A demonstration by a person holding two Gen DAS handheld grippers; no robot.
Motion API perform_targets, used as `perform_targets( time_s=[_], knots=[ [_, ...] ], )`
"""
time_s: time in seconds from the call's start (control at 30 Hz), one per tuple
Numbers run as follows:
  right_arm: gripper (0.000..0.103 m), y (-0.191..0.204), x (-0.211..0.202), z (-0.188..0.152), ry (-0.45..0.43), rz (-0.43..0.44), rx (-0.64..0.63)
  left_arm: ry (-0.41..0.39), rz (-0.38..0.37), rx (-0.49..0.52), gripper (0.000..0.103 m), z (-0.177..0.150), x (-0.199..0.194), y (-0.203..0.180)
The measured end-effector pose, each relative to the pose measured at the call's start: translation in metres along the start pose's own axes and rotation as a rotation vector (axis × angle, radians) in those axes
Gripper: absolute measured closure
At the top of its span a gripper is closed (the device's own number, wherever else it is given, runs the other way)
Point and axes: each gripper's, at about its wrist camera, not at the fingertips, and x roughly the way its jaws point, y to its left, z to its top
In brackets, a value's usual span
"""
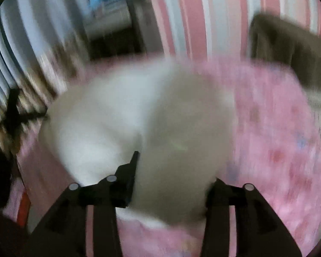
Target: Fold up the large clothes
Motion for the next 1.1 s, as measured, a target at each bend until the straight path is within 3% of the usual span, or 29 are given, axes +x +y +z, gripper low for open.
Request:
perform_targets(
  time_s=[0.07,0.17,0.23,0.33,0.37,0.43,0.57,0.6,0.63,0.67,0.7,0.73,0.77,0.8,0.87,0.93,1.03,1.1],
  knots=[
    [0.05,-0.017,0.0,-0.018,0.009,0.031,0.077,0.024,0.009,-0.041,0.03,-0.016,0.002,0.014],
    [0.035,-0.036,-0.031,-0.016,-0.082,0.057,0.161,-0.032,0.065,-0.078,0.021,-0.016,-0.019,0.022],
    [0.027,-0.046,-0.063,-0.007,-0.185,-0.013,0.177,-0.092,0.104,-0.073,0.009,-0.008,-0.036,0.019],
    [0.021,-0.056,-0.082,0.015,-0.262,-0.111,0.164,-0.154,0.135,-0.034,0.005,0.016,-0.048,0.008],
    [0.021,-0.059,-0.077,0.03,-0.271,-0.096,0.17,-0.162,0.138,-0.01,0.005,0.029,-0.045,0.0],
    [0.021,-0.07,-0.057,0.051,-0.257,-0.071,0.193,-0.155,0.121,0.01,0.003,0.052,-0.035,-0.012],
    [0.021,-0.089,0.007,0.076,-0.117,-0.035,0.259,-0.067,0.033,0.007,0.004,0.091,0.02,-0.033],
    [0.021,-0.096,0.023,0.077,-0.074,-0.009,0.287,-0.033,0.025,0.006,0.007,0.097,0.034,-0.037],
    [0.021,-0.102,0.04,0.077,-0.027,0.028,0.328,0.015,0.007,0.004,0.018,0.103,0.052,-0.039],
    [0.028,-0.104,0.052,0.074,0.0,0.056,0.352,0.06,-0.016,-0.005,0.026,0.107,0.067,-0.04],
    [0.063,-0.103,0.06,0.073,0.012,0.08,0.358,0.097,-0.027,-0.017,0.042,0.11,0.08,-0.039],
    [0.085,-0.097,0.063,0.072,0.005,0.078,0.328,0.11,-0.008,-0.023,0.064,0.113,0.089,-0.037],
    [0.093,-0.09,0.062,0.076,-0.009,0.047,0.287,0.107,0.015,-0.017,0.079,0.114,0.092,-0.033],
    [0.094,-0.079,0.056,0.082,-0.041,-0.005,0.233,0.097,0.022,-0.014,0.101,0.115,0.09,-0.032],
    [0.095,-0.063,0.037,0.091,-0.122,-0.067,0.173,0.038,0.0,-0.029,0.101,0.117,0.073,-0.023],
    [0.095,-0.042,-0.006,0.103,-0.286,-0.104,0.114,-0.063,0.047,-0.025,0.101,0.113,0.043,-0.018],
    [0.095,-0.005,-0.062,0.111,-0.486,-0.165,-0.014,-0.197,0.038,-0.032,0.101,0.101,-0.005,-0.015],
    [0.095,0.003,-0.064,0.118,-0.501,-0.26,-0.061,-0.2,0.106,-0.01,0.101,0.097,-0.008,-0.015]
  ],
)
